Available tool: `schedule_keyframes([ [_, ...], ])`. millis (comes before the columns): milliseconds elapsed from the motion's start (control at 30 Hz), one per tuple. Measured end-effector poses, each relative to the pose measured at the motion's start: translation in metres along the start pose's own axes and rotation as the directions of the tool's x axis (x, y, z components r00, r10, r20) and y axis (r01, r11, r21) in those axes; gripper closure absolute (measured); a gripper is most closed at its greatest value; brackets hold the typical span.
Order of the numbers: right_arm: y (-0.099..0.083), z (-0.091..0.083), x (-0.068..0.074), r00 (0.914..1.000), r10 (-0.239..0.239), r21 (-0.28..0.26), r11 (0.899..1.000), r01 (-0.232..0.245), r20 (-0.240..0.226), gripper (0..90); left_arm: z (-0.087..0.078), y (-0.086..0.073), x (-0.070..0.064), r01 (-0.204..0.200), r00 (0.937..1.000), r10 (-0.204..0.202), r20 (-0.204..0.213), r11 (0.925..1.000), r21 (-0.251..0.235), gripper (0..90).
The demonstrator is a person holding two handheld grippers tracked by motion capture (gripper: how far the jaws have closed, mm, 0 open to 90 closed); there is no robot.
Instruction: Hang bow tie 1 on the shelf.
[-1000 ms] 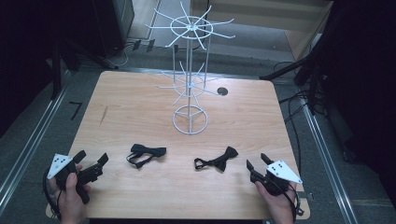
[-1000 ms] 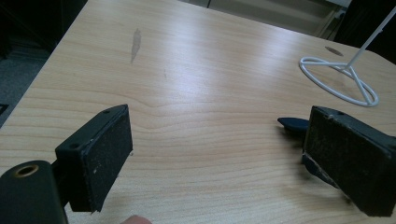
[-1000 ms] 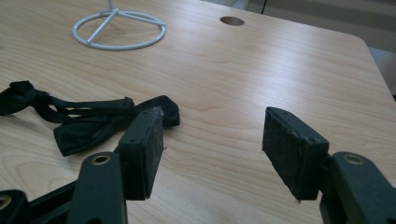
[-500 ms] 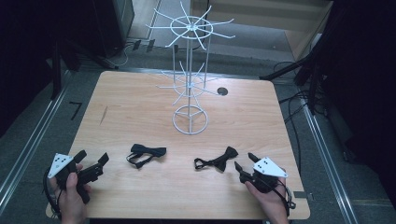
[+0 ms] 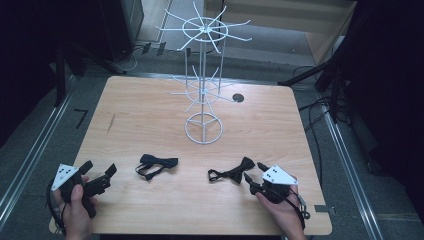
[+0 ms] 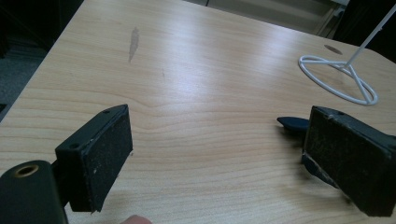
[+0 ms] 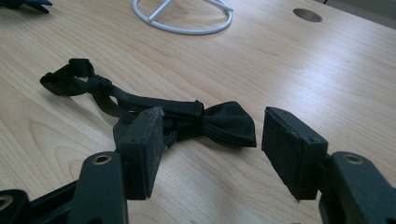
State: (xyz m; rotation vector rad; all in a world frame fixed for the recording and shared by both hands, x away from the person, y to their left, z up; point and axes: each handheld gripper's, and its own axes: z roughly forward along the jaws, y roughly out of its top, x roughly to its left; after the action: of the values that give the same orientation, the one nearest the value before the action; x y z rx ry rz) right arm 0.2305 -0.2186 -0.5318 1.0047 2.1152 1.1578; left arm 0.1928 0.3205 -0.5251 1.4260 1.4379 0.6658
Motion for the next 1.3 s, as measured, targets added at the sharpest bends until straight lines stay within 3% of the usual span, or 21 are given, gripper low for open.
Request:
schedule_keyframes([
  [133,0.001,0.001,0.003,1.0000,0.000,0.003,1.000,0.000,-0.009,40.4,0.000,0.000,0.000,0.004,1.0000,-0.004,0.000,1.0000,-0.004,8.7],
  [333,0.017,0.003,0.023,0.9978,-0.048,-0.016,0.999,0.048,-0.045,40.4,0.000,0.000,0.000,0.006,1.0000,-0.006,-0.001,1.0000,-0.005,8.6],
  [567,0.034,0.017,0.045,0.9945,-0.062,-0.032,0.998,0.059,-0.084,40.5,-0.001,0.000,0.002,0.007,1.0000,-0.007,0.006,1.0000,-0.002,8.6],
  [1300,0.066,0.045,0.091,0.9838,-0.063,-0.036,0.998,0.057,-0.168,43.8,-0.001,0.000,0.002,0.018,0.9998,-0.018,0.006,0.9998,-0.008,8.6],
])
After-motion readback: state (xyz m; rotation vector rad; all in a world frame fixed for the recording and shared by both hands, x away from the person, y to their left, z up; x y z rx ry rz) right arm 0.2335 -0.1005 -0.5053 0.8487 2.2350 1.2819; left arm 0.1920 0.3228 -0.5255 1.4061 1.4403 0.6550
